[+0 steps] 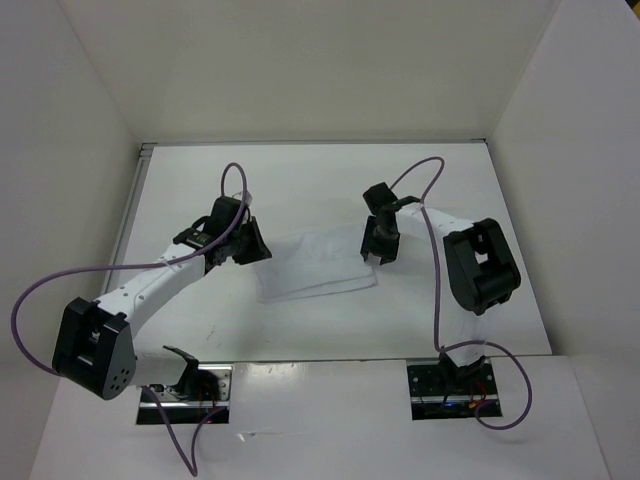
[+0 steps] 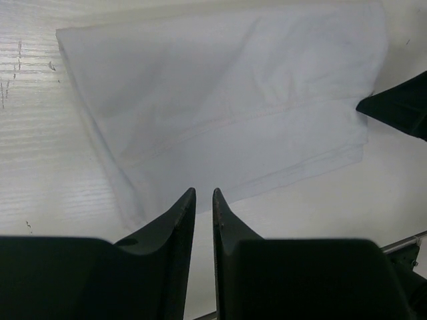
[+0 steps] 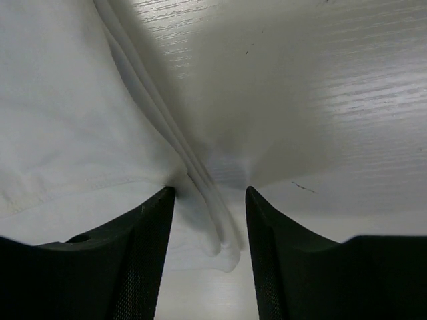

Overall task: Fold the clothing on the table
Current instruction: Fold the skirt

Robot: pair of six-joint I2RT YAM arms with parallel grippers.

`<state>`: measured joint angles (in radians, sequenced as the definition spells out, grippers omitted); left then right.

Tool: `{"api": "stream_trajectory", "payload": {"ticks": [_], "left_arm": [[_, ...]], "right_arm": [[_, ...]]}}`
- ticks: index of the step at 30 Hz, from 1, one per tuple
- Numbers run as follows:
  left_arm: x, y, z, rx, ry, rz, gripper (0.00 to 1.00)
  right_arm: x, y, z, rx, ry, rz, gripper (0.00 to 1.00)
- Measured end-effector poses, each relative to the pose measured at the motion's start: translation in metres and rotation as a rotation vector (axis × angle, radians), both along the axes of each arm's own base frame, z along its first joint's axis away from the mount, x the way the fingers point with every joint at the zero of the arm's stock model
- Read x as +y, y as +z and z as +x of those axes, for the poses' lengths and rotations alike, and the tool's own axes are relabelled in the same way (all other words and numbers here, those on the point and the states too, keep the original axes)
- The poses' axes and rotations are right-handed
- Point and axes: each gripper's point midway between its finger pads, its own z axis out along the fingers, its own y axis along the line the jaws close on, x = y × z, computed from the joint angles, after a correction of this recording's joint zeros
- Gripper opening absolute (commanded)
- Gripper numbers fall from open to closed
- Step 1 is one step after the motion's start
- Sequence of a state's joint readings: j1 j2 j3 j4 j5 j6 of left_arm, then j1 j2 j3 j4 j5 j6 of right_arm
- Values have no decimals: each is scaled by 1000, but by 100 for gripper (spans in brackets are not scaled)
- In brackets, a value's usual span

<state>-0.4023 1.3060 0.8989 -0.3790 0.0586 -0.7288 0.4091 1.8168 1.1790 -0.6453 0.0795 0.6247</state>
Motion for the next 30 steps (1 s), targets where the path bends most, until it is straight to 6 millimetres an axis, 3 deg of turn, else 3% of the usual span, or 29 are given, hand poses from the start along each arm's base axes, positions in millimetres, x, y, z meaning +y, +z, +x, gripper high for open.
{"api": "stream_trajectory", "payload": {"ticks": [4,7,8,10,17,23,26,30], "left_arm": [[-1,2,2,-9,-2,-7,24],[-4,1,4,-13,-7,-14,24],[-6,0,5,-11,-12,-19,24],[-10,-6,8,0,-25,-31,24],[-37,-36,22,87,-118,-72,22],[-63,-45,68,74,-177,-90,15],[-67,-64,78,98,-181,-79,14],[-64,-95,77,164,-164,-46,12]], "right_arm": [[5,-8,-3,16,15,43,47],[15,-9,-2,13,28,107,29],[18,-10,-2,13,32,133,12],[27,-12,-2,10,34,190,0],[49,-11,-7,-24,29,306,0],[64,-10,-21,-26,52,303,0],[66,-10,-24,-34,55,288,0],[66,-10,-24,-38,50,282,0]]}}
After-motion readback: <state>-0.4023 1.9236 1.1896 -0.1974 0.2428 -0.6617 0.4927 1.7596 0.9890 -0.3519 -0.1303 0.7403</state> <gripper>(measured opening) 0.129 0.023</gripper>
